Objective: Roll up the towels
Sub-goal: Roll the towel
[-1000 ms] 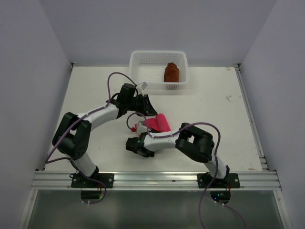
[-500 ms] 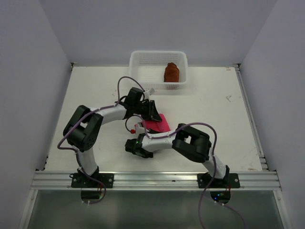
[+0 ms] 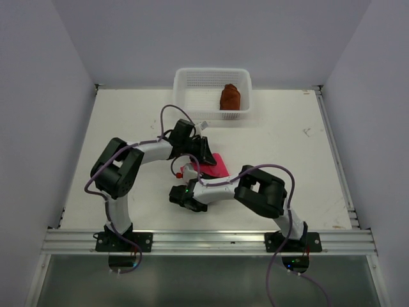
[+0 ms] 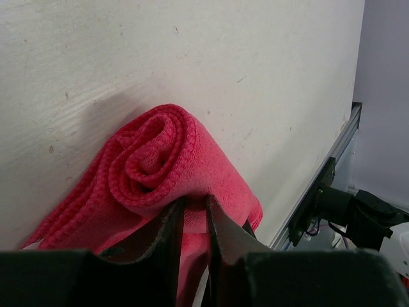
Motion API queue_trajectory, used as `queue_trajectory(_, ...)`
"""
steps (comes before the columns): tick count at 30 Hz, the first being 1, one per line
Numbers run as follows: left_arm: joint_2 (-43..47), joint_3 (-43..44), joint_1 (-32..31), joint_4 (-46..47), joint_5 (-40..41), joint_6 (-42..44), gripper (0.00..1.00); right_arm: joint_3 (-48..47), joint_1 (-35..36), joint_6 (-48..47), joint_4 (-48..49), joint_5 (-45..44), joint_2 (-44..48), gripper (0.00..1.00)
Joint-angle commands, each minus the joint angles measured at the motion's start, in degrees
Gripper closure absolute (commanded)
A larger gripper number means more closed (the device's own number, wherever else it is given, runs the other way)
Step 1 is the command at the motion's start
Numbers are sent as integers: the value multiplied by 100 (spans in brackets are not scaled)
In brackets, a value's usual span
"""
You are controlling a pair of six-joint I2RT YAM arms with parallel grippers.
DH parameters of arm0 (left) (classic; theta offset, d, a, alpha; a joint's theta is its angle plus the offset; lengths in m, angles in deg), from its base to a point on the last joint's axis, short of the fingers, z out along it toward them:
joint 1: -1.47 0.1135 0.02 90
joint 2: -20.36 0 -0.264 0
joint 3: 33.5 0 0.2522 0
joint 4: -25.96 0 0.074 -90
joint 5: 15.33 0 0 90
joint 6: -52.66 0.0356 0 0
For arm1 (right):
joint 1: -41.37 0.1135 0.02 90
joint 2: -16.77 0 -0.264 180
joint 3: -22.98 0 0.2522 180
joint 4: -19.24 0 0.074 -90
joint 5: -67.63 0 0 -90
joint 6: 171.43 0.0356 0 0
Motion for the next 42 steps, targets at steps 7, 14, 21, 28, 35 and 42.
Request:
queue_trajectory(7,-333,251,123,-454,532,150,78,38,-5,445,553,577,619,71)
queue_trajectory(14,-386,207,132,-427,549,149,80,-6,-5,621,298,673,857,58)
queue_trajectory(21,-404,190,132,-383,576,158,81,99,-5,893,95,612,1024,55)
queue_trajectory(28,-430,155,158,-357,576,184,81,222,-5,1175,-28,559,1208,54)
queue_trajectory(35,-254,14,158,-260,655,299,81,371,-5,1517,-239,427,1270,54)
queue_trajectory(42,-263,23,158,-260,655,316,82,565,4,1605,-72,602,1832,53)
